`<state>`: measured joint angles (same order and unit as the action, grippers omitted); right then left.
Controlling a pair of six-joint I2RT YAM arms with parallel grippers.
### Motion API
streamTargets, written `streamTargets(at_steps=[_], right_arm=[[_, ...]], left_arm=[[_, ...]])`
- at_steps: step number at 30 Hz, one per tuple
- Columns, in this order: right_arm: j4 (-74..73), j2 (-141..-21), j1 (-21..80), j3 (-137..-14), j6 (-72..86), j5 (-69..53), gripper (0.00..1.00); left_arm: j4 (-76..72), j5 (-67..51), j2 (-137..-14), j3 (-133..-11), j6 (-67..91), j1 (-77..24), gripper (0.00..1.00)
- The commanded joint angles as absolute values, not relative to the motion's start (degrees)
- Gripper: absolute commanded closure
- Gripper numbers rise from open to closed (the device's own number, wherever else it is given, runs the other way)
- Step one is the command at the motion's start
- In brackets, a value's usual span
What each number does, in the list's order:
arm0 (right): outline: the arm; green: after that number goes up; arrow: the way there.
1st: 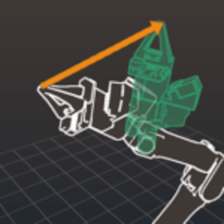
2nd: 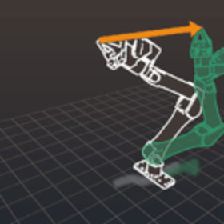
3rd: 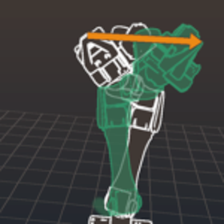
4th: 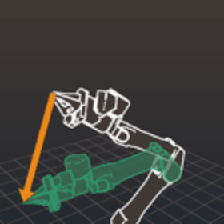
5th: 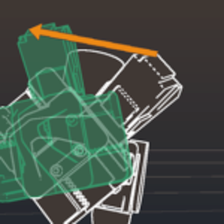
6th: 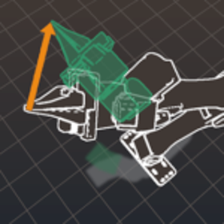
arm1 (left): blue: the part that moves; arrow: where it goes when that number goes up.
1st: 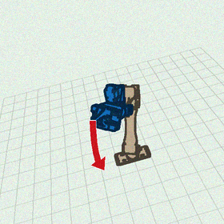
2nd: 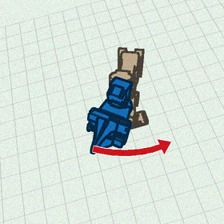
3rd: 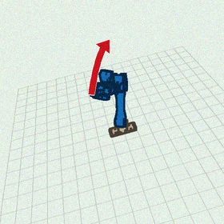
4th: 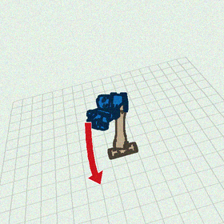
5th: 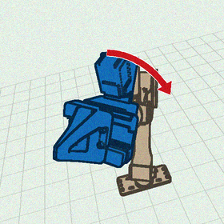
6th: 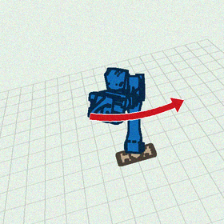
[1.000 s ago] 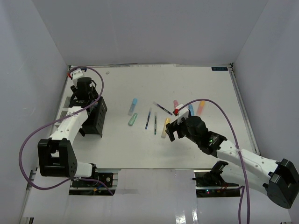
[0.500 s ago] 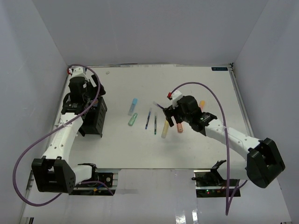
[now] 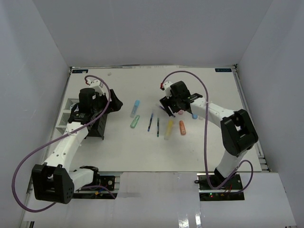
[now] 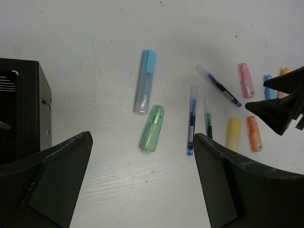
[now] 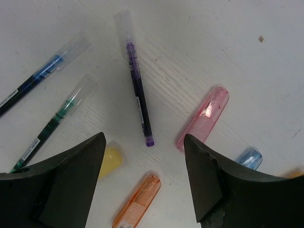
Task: Sort the stationery into containers
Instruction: Pick up the pen from the center of the board.
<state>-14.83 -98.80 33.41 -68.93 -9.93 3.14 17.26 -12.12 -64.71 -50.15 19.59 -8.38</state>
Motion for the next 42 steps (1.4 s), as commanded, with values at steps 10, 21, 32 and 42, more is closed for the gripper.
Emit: streamTargets(at_steps=[10,21,32,42], right_arm=[[-20.9,-109.7,32.1,-78.0,-11.7,1.7,0.42],[-21.8,-113.4,32.1,-78.7,-11.7,0.6,0.5],[-23.1,-116.8,32.1,-81.5,-11.8,1.5,0.56],[-23.3,-114.4,32.1,-81.5,-11.5,3.2,0.86]], left_arm=[[15.8,-14.9,-60.5,-49.4,21.4,-8.9,0.02],[15.7,-14.2,-60.2,-49.0,21.4,-9.0,0.02],[15.6,-13.4,-60.3,-48.9,21.1,-9.0,0.02],[14.9,-15.3,-60.9,-49.0,21.9,-8.9,0.02]])
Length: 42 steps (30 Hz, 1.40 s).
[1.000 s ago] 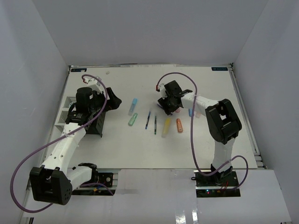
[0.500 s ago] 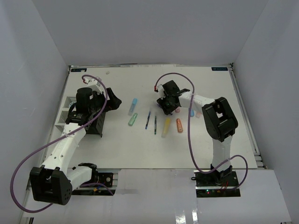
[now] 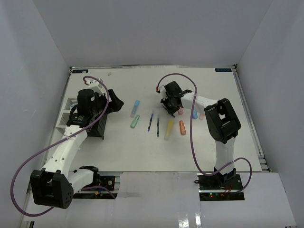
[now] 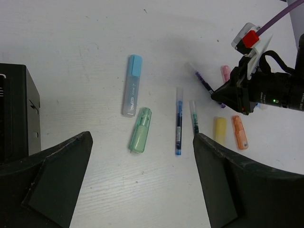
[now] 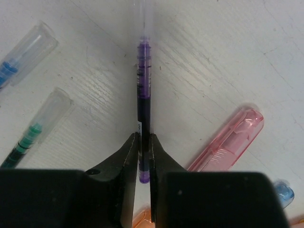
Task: Sort the stationery into containers
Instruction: Pick up the pen from the center of the board.
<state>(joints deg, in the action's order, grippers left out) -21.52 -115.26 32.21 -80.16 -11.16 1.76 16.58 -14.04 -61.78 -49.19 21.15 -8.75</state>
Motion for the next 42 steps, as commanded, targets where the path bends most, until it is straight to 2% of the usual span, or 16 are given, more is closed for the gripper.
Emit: streamTargets(at_steps=[1,3,10,14,22,31,38,39,41,42], right_arm=[[-23.2,-113.1,32.0,-81.5,-11.5,3.3,0.86],[-22.3,-111.4,32.0,-80.8,-11.6,3.1,0.92],[-14.2,-96.7,32.7,-71.1,-8.6,-3.0,0.92],[-8.8,-89.0,36.5,-64.3,-5.4,-4.0,0.92],[4.9,-75.8,43.1,-53.5,1.3,-3.8,0.92],[9.8,-70.1,44.4,-49.0,4.4,-8.0,0.92],[13.4,-69.6,44.6,-47.0,6.7,-10.4,0.92],[13.8,-69.5,44.6,-46.8,6.9,-10.5,0.92],[14.1,-69.5,44.6,-46.5,7.2,-10.5,0.92],[14.6,-69.4,44.6,-46.3,7.4,-10.5,0.92]], left_arm=[[14.6,-15.5,-61.2,-49.0,22.1,-8.9,0.02],[14.4,-15.7,-61.7,-49.2,22.9,-9.0,0.02],[13.7,-23.3,-64.5,-51.4,28.9,-9.1,0.02],[12.0,-26.2,-65.7,-52.6,33.7,-11.9,0.02],[6.3,-19.1,-67.8,-55.4,41.9,-23.5,0.02],[4.6,-10.2,-71.6,-57.8,44.7,-31.5,0.04],[3.6,-8.2,-75.5,-60.3,44.4,-36.4,0.23],[3.3,-7.9,-75.6,-60.3,44.2,-36.6,0.32],[3.3,-7.3,-75.8,-60.3,44.1,-37.0,0.43],[3.2,-7.2,-75.7,-60.3,43.9,-37.0,0.53]])
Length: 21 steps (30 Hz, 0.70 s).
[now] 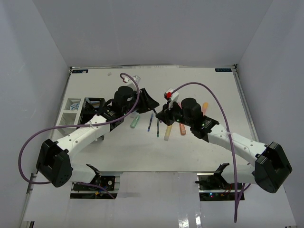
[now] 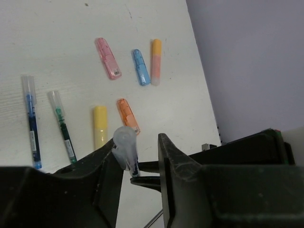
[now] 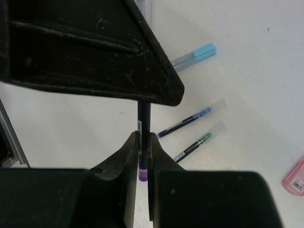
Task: Sort the stationery into containers
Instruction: Pick up the pen from the center of the board.
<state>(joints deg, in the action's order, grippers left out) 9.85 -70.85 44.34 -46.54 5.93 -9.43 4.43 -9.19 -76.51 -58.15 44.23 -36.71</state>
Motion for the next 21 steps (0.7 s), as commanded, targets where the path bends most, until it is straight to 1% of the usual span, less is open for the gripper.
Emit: streamTargets(at_steps=[1,2,3,7,9,10,11,13,14,16,17,18,19,21], right_arm=[[14.9,-69.4,44.6,-46.0,7.6,-10.5,0.92],[15.1,-69.3,44.6,-45.8,7.6,-10.5,0.91],[15.3,-69.3,44.6,-45.7,7.8,-10.5,0.91],[16.3,-69.5,44.6,-45.4,8.5,-11.1,0.88],[16.6,-69.7,44.6,-45.4,9.1,-11.3,0.81],[16.7,-69.6,44.6,-45.4,9.3,-11.4,0.75],[17.0,-69.6,44.6,-45.4,9.5,-11.5,0.61],[16.9,-69.4,44.6,-45.4,9.8,-11.2,0.48],[16.4,-69.4,44.6,-45.3,9.7,-11.1,0.38],[15.9,-69.3,44.6,-45.2,9.8,-10.5,0.29],[15.0,-69.1,44.6,-45.2,9.8,-10.2,0.23],[14.6,-68.9,44.6,-44.8,9.7,-9.2,0.2],[14.1,-68.7,44.6,-44.6,9.7,-8.7,0.15],[12.9,-67.7,44.6,-43.7,9.5,-7.0,0.09]], left_arm=[[3.1,-7.0,-75.7,-60.2,43.9,-37.2,0.58],[3.1,-7.0,-75.7,-60.3,43.8,-37.2,0.64],[3.0,-6.9,-75.5,-60.1,43.8,-37.3,0.72],[3.0,-6.9,-75.4,-60.0,43.5,-37.4,0.88],[3.0,-6.7,-75.2,-59.9,43.2,-37.4,0.92],[3.0,-6.7,-75.1,-59.8,43.1,-37.4,0.95],[3.0,-6.4,-75.1,-59.7,42.9,-37.4,0.96],[3.2,-5.5,-74.7,-59.4,42.5,-37.4,0.98],[3.8,-4.9,-74.5,-59.5,41.7,-37.4,0.98],[5.1,-1.4,-74.3,-60.2,40.3,-37.4,0.98],[6.9,0.3,-73.9,-60.6,38.5,-37.4,0.98],[8.1,2.9,-73.7,-61.2,37.3,-37.4,0.98],[9.2,7.6,-73.7,-62.6,36.0,-37.3,0.99],[12.9,13.1,-73.5,-64.1,31.8,-36.9,0.99]])
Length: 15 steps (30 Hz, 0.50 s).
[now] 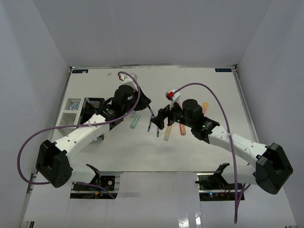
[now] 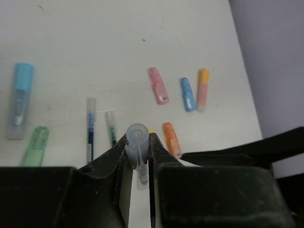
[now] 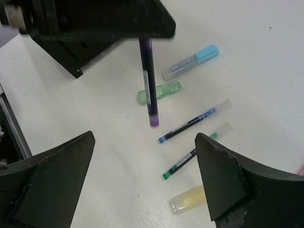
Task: Sort the stationery into containers
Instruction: Pick up the pen from the center of the board, then place the pen in the storage box.
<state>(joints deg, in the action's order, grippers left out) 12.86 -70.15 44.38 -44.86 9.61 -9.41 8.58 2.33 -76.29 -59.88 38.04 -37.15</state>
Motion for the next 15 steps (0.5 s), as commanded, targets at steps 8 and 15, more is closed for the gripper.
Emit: streamTargets(at_steps=[8,15], right_arm=[[9.9,-64.5,44.6,-40.9,9.1,-2.2,0.1],[8.8,-64.9,44.6,-39.8,9.5,-2.4,0.1]], left_arm=[[18.8,27.3,-69.8,-67.2,21.2,-25.6,1.0],[17.1,27.2,-67.9,-66.1,16.7,-11.1,1.0]])
